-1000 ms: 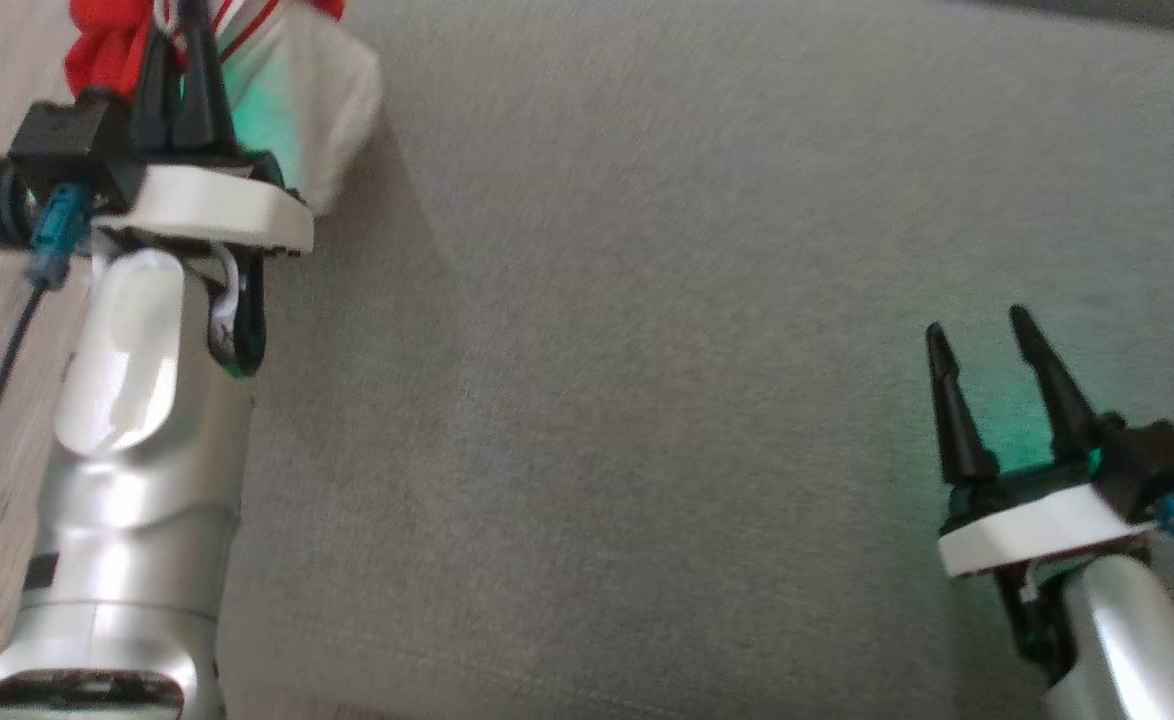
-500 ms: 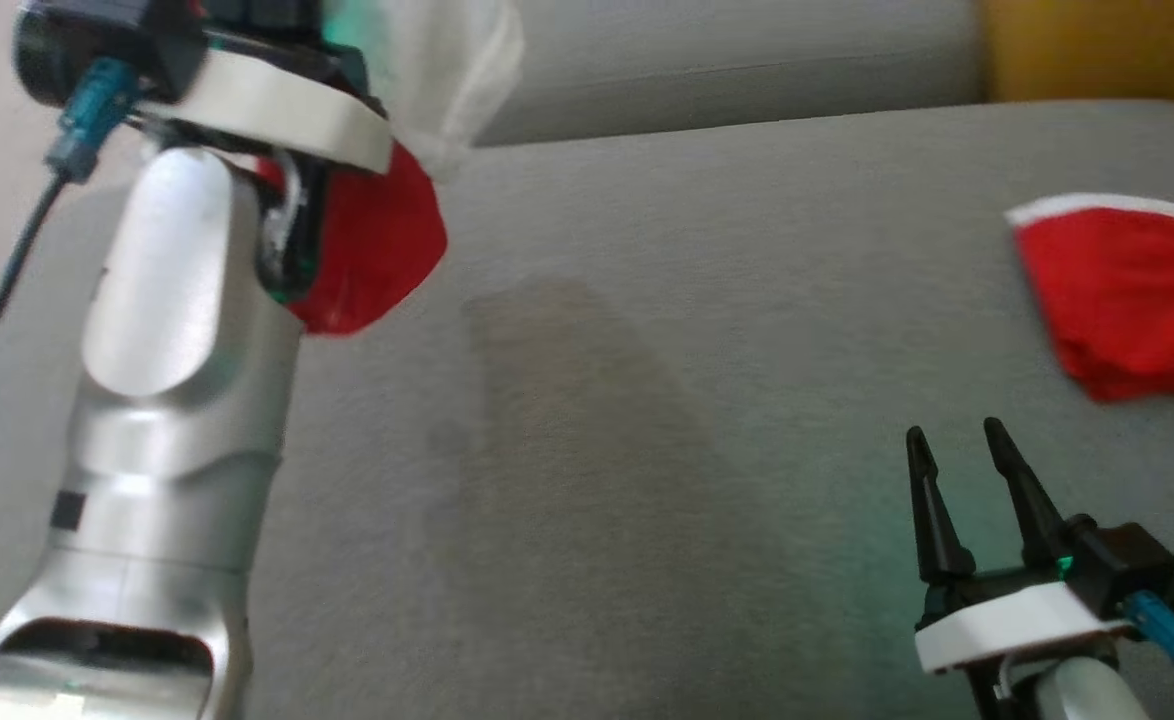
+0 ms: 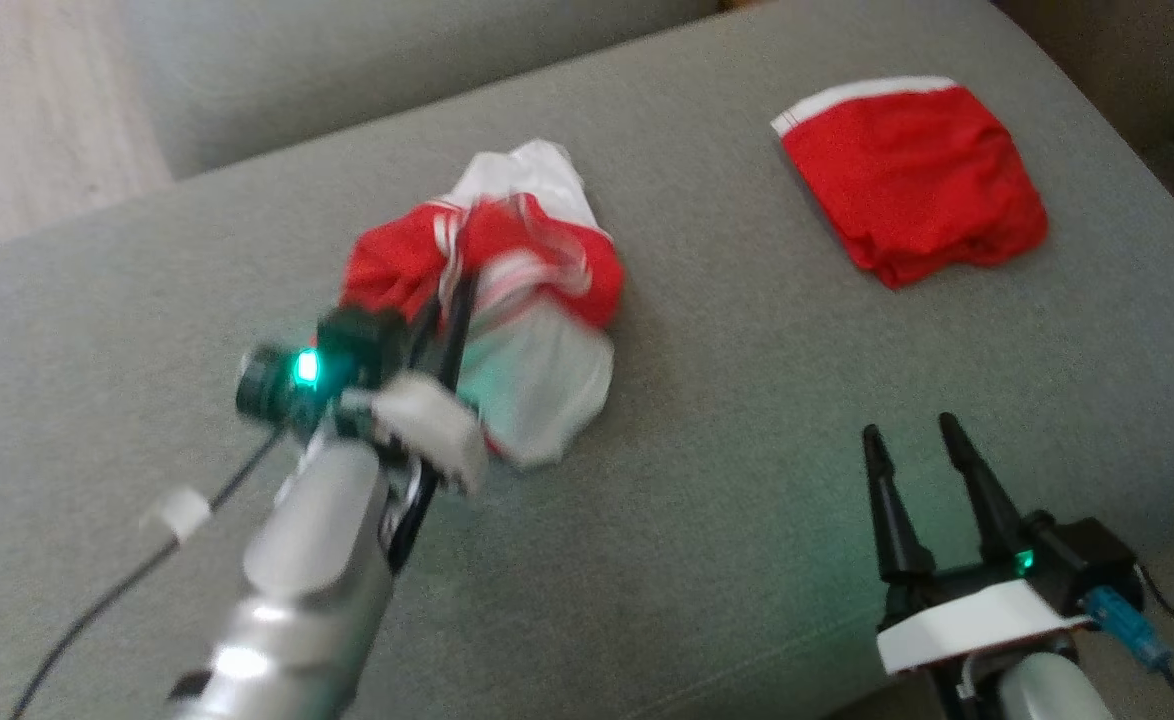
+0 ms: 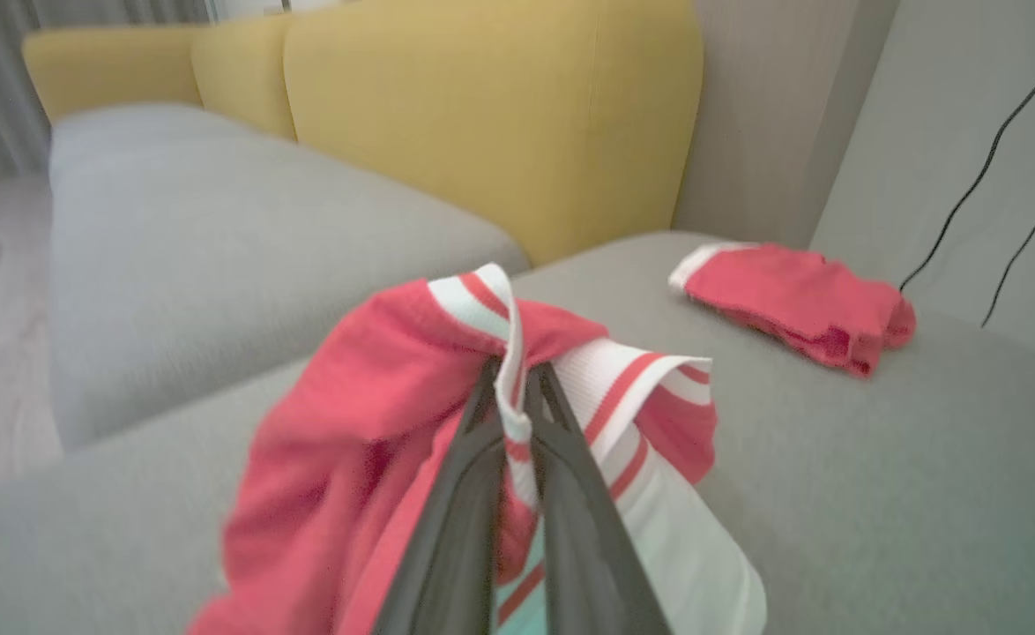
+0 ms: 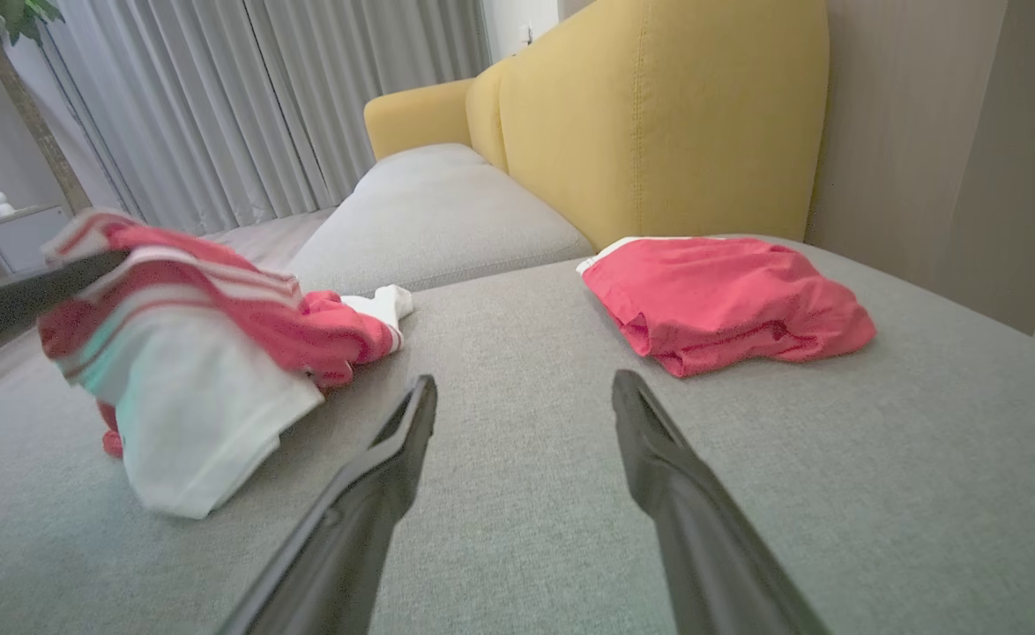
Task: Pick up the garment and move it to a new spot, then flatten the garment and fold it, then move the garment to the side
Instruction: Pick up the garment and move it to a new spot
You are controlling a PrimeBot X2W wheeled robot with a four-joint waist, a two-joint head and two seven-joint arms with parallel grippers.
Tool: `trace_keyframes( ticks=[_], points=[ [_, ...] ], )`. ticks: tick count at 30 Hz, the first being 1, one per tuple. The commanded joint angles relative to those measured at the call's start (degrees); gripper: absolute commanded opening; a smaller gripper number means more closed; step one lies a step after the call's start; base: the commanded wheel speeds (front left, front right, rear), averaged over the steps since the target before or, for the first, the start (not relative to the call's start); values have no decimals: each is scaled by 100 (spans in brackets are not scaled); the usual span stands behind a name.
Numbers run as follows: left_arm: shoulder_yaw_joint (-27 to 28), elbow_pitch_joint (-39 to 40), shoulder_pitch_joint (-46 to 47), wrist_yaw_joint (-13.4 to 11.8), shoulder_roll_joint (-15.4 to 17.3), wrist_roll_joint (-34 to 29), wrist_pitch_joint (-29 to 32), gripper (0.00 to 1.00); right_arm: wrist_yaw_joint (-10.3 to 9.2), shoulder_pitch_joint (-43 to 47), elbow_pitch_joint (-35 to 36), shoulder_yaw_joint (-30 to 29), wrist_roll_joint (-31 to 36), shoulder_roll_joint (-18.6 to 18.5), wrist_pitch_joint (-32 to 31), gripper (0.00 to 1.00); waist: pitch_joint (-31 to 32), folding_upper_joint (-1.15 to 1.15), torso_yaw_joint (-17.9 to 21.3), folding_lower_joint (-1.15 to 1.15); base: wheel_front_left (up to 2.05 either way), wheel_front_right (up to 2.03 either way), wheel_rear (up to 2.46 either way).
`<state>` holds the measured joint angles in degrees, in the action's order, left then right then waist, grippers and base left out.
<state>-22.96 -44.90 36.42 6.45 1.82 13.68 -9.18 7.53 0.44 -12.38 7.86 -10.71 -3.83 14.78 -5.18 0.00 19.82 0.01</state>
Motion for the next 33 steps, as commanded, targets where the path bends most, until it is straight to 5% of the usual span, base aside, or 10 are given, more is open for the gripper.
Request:
trace_keyframes(
  ticks=[1, 2, 8, 17, 24, 33],
  points=[
    [131, 120, 182, -32, 128, 52, -91, 26, -4, -267, 183, 181, -42, 49, 22, 100, -245, 0, 223, -1, 0, 0, 0],
    [84, -54, 70, -25, 120, 134, -181, 100, -4, -270, 168, 218, -45, 55, 22, 100, -268, 0, 233, -1, 0, 0, 0],
    [-392, -163, -551, -162, 108, 711, -561, 100, -4, -218, 122, 220, -68, 74, 22, 100, -114, 0, -45, -1, 0, 0, 0],
    [129, 2307, -2347, -1010, 107, 383, -580, 100, -4, 224, 257, -217, -10, 79, 22, 100, 654, 0, -1264, -1, 0, 0, 0],
    [728, 3503, -3451, -1234, 107, 70, -581, 100, -4, 522, 398, -437, 16, 87, 22, 100, 937, 0, -2051, -1, 0, 0, 0],
    [1091, 3943, -4302, -1258, 106, -147, -581, 100, -4, 924, 518, -525, 29, 93, 22, 100, 1116, 0, -2372, -1, 0, 0, 0]
  ],
)
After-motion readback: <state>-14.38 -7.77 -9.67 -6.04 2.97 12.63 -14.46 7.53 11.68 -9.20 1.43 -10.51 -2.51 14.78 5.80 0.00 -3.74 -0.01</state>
